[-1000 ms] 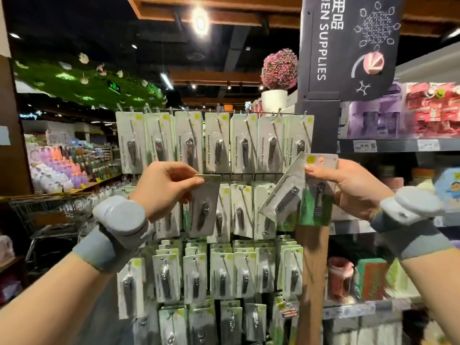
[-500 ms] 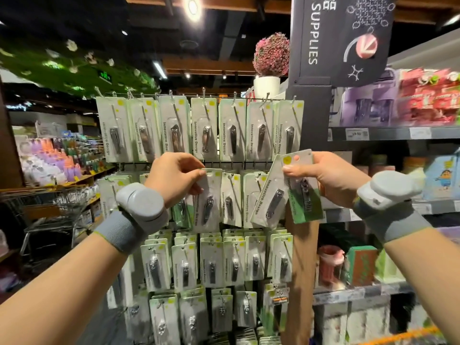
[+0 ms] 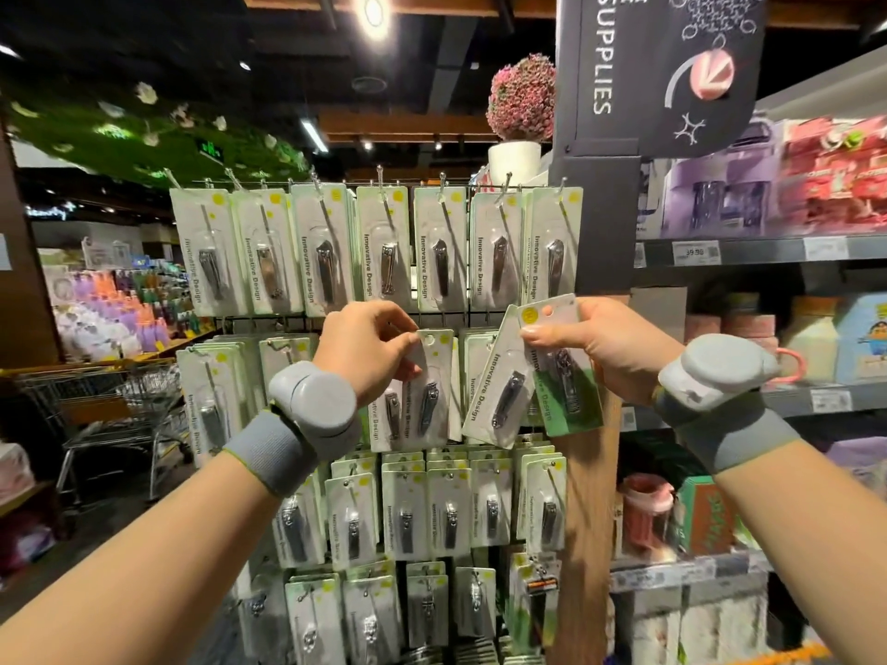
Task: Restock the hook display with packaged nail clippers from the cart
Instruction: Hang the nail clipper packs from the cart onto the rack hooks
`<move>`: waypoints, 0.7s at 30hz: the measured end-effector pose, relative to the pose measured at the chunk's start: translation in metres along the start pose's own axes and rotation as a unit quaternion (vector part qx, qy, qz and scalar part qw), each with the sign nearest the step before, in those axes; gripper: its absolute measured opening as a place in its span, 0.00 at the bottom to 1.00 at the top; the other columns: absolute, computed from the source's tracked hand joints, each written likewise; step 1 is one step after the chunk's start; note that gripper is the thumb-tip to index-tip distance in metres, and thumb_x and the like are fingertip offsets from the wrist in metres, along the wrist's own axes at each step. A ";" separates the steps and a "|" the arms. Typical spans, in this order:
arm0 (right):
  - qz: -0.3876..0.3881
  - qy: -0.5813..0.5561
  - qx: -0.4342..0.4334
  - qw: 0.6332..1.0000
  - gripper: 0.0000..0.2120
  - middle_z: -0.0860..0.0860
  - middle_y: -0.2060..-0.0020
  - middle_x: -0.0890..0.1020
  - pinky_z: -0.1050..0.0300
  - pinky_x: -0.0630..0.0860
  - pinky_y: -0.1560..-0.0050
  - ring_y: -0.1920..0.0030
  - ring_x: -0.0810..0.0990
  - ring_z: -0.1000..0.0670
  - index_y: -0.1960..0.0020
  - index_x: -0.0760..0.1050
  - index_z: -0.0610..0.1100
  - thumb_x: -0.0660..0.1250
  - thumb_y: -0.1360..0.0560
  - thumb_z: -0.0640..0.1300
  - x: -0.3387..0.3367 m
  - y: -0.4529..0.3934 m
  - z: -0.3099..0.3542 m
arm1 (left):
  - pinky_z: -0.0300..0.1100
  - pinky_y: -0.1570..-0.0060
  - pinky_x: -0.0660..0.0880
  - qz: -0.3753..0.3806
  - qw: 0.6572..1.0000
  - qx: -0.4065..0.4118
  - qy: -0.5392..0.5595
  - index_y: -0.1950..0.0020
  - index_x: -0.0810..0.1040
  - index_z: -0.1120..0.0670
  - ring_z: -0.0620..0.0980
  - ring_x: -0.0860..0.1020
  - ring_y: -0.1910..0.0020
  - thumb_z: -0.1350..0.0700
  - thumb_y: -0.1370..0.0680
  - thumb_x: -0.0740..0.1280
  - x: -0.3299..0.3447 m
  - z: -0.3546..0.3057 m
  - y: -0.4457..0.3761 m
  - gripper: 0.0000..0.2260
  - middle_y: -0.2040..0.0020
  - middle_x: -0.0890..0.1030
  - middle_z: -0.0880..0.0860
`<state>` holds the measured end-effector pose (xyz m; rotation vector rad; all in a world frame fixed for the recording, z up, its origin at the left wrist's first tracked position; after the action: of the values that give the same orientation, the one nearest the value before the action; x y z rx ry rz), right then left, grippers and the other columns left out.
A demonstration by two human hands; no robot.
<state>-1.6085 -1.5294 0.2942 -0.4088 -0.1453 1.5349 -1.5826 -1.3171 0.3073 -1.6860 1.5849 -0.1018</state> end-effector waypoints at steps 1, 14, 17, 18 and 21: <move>0.000 -0.002 -0.001 1.000 0.08 0.45 0.56 0.83 0.62 0.76 0.54 0.55 0.81 0.50 0.50 0.78 0.36 0.69 0.29 0.33 0.000 -0.001 -0.001 | 0.46 0.59 0.81 0.000 1.000 0.002 -0.006 0.58 0.79 0.56 0.52 0.83 0.68 0.62 0.24 0.67 0.002 -0.002 0.000 0.04 0.63 0.84 0.55; 0.019 -0.001 -0.018 1.000 0.09 0.47 0.56 0.83 0.69 0.76 0.61 0.59 0.82 0.56 0.48 0.78 0.35 0.69 0.28 0.33 0.003 -0.003 0.006 | 0.46 0.50 0.76 -0.051 0.963 0.069 -0.256 0.54 0.84 0.51 0.52 0.80 0.53 0.51 0.25 0.70 0.002 -0.026 -0.006 0.06 0.55 0.83 0.51; 0.017 0.004 -0.017 1.000 0.07 0.48 0.56 0.83 0.70 0.76 0.62 0.58 0.82 0.56 0.50 0.78 0.37 0.69 0.28 0.34 0.001 -0.003 0.004 | 0.45 0.49 0.77 -0.029 0.959 0.042 -0.279 0.53 0.84 0.50 0.54 0.80 0.51 0.53 0.25 0.69 0.008 -0.021 -0.014 0.05 0.53 0.83 0.52; 0.017 0.005 -0.017 1.000 0.07 0.48 0.56 0.83 0.70 0.76 0.62 0.58 0.82 0.56 0.50 0.78 0.38 0.69 0.28 0.34 0.001 -0.003 0.004 | 0.45 0.49 0.77 -0.025 0.952 0.043 -0.301 0.53 0.84 0.49 0.54 0.79 0.51 0.54 0.24 0.69 0.010 -0.021 -0.015 0.05 0.52 0.83 0.52; 0.012 -0.012 -0.017 1.000 0.10 0.47 0.55 0.83 0.70 0.76 0.63 0.58 0.82 0.55 0.47 0.77 0.35 0.69 0.28 0.33 0.000 -0.003 0.004 | 0.45 0.51 0.75 -0.024 0.931 0.065 -0.357 0.51 0.84 0.50 0.56 0.76 0.47 0.55 0.24 0.65 0.020 -0.023 -0.017 0.07 0.51 0.82 0.54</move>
<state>-1.6068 -1.5287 0.2988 -0.4205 -0.1877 1.5623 -1.5773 -1.3476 0.3240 -1.4242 0.9620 0.3423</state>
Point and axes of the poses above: each hand's wrist, its own y-axis away from the middle knuckle, its own x-axis out of the palm, z = x × y, the point moved 10 cm from there along -y, towards the middle knuckle
